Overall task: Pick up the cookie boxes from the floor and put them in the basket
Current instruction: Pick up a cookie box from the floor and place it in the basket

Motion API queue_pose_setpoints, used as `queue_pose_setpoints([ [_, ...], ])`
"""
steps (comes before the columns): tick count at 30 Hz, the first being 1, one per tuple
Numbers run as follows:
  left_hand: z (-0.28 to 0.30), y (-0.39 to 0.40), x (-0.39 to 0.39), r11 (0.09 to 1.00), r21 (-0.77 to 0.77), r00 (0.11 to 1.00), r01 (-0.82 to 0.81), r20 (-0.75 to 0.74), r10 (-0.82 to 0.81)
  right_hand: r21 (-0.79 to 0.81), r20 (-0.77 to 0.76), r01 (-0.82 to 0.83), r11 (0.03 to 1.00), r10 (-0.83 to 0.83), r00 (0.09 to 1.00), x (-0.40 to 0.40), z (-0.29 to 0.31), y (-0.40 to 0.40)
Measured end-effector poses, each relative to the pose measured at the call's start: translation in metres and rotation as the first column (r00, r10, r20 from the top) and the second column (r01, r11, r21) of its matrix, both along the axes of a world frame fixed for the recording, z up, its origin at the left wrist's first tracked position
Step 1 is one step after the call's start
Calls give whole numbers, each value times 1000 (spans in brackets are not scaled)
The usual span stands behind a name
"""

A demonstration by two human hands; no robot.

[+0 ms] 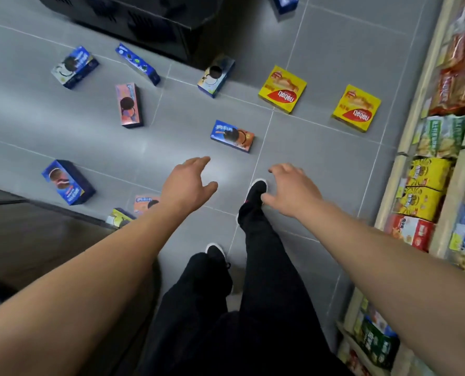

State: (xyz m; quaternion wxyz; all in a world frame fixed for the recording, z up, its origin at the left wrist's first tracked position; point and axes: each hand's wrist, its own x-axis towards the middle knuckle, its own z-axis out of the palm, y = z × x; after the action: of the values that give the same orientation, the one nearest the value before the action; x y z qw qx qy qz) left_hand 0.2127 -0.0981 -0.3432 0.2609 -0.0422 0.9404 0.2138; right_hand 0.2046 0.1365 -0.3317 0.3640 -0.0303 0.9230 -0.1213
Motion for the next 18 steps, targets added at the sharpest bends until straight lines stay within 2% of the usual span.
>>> queue_pose_setpoints([
  [2,-10,4,-20,1000,-4,1000,-14,5,14,-34,16,8,999,-7,1000,-18,-16,0],
  [9,-114,33,-138,997,2,993,-72,89,72,-67,136,106,992,-96,986,-122,-141,14],
  [13,-190,26,-174,996,-25,985,-87,150,90,-82,199,257,963,-236,951,-154,-225,2],
  [18,-313,19,-199,997,-27,968,-73,240,77,-89,222,444,892,-416,882,-176,-353,-16],
])
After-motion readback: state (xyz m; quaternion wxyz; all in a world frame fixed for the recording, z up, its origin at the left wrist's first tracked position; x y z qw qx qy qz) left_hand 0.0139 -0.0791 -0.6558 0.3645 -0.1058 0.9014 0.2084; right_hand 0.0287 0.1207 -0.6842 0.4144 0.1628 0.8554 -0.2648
